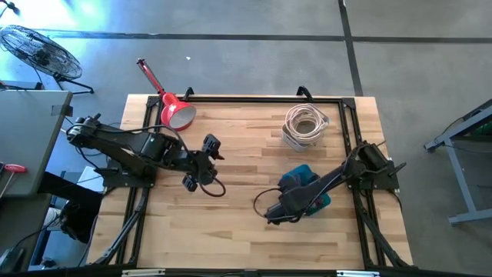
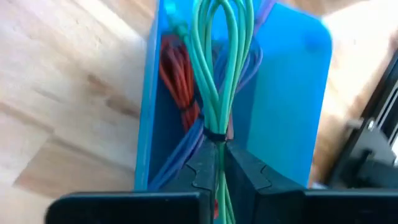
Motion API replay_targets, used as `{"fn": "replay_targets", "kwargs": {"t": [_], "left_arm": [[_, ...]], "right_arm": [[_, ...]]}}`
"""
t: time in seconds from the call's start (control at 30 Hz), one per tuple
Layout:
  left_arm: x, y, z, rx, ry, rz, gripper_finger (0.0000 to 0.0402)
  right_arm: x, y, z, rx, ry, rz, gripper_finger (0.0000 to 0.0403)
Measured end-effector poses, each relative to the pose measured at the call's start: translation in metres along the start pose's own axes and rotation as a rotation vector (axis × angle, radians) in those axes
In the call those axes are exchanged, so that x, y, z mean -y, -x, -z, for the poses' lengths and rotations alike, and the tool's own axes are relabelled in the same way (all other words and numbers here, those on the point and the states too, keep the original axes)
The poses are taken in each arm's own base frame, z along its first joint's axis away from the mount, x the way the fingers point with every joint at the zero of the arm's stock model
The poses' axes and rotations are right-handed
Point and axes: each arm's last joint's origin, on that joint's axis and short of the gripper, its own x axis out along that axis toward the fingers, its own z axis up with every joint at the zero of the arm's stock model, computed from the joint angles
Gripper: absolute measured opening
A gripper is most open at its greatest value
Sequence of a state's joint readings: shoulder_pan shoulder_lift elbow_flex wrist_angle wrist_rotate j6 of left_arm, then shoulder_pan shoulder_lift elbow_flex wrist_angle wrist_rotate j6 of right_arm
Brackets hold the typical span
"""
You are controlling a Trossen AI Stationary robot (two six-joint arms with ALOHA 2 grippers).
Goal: Pick & Place USB Port
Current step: Put the green charger cable into the blue bin, then return to Home Position
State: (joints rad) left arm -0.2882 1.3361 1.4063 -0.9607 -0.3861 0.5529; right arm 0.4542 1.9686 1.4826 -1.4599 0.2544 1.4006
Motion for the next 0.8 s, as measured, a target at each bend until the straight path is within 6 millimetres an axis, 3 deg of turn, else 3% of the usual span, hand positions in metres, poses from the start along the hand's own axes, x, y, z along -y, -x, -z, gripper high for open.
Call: {"fn": "replay_targets", "kwargs": {"t": [0.33,0.6,0.8], "left_arm": [[0.001,0.000,0.001,-0.009,-0.001,0.017,0.0248],[0.010,-0.012,0.007,-0.045,-0.019,0.038,0.0248],[0.010,-0.014,0.007,-0.060,-0.033,0.005,0.0248]], "right_arm": [[-0.001,0.001,0.000,0.049,0.038,-0.003,0.0103],[-0.001,0.000,-0.001,0.063,0.039,0.000,0.0184],[0.000,-0.001,-0.007,0.077,0.098,0.010,0.0217]]}}
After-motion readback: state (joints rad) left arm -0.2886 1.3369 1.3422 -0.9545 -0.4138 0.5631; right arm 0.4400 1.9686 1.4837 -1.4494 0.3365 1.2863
